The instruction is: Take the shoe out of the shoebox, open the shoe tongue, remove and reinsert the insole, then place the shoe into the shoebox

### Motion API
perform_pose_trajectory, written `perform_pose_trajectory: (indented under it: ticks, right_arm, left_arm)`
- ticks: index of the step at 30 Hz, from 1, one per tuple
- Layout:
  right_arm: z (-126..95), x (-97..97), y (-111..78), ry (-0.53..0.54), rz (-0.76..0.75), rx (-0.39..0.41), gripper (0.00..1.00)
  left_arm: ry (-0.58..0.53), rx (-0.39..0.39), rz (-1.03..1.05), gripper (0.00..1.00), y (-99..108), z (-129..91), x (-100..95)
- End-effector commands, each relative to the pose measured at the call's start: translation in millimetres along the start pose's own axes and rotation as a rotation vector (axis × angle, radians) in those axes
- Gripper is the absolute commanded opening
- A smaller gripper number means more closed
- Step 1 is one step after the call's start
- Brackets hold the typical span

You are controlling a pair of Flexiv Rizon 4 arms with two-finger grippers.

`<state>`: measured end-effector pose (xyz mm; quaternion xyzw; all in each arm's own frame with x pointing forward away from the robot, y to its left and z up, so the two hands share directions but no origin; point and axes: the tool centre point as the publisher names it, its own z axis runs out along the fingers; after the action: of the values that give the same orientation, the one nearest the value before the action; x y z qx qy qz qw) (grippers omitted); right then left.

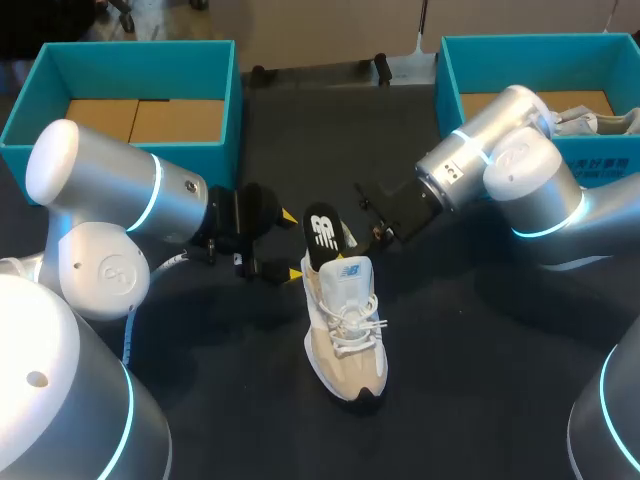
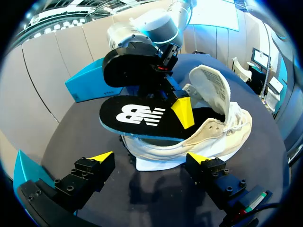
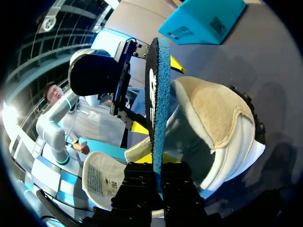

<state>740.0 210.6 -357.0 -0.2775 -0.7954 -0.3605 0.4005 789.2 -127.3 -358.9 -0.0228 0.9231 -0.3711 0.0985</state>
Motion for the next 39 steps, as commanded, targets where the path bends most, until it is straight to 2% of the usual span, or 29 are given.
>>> perform_pose_trajectory:
  ticks: [1, 2, 3, 6, 12, 19, 21, 23, 28, 39]
  right_arm:
    - [3.2, 3.7, -4.0, -0.019, -0.005, -0.019, 0.00]
    - [2.7, 4.4, -3.6, -0.023, -0.009, -0.025, 0.01]
    - [0.8, 5.2, -1.7, -0.033, -0.015, -0.028, 0.15]
    - [-2.9, 9.3, 4.5, -0.055, -0.034, -0.018, 0.20]
    - [-8.7, 14.5, 13.6, -0.080, -0.053, 0.008, 0.23]
    - [-13.9, 9.9, 20.4, -0.091, -0.070, 0.023, 0.21]
    - [-14.1, 7.3, 20.2, -0.090, -0.068, 0.028, 0.15]
    - [-13.7, 4.0, 18.7, -0.091, -0.061, 0.036, 0.00]
    - [-12.8, 3.1, 11.6, -0.094, -0.046, 0.028, 0.00]
    - [5.4, 10.5, -9.4, -0.084, 0.027, 0.035, 0.00]
  left_arm:
    - [-0.003, -0.004, 0.000, 1.00, -0.6, 0.4, 1.1]
    - [-0.003, -0.004, 0.000, 1.00, -0.6, 0.4, 1.1]
    - [-0.003, -0.004, 0.000, 1.00, -0.6, 0.4, 1.1]
    - [-0.003, -0.004, 0.000, 1.00, -0.6, 0.4, 1.1]
    - [-0.003, -0.004, 0.000, 1.00, -0.6, 0.4, 1.1]
    - [-0.003, -0.004, 0.000, 1.00, -0.6, 0.4, 1.1]
    - [-0.003, -0.004, 0.000, 1.00, -0.6, 0.4, 1.1]
    - [-0.003, -0.004, 0.000, 1.00, -0.6, 0.4, 1.1]
    - [-0.003, -0.004, 0.000, 1.00, -0.6, 0.4, 1.1]
    - [-0.003, -0.004, 0.000, 1.00, -0.6, 0.4, 1.1]
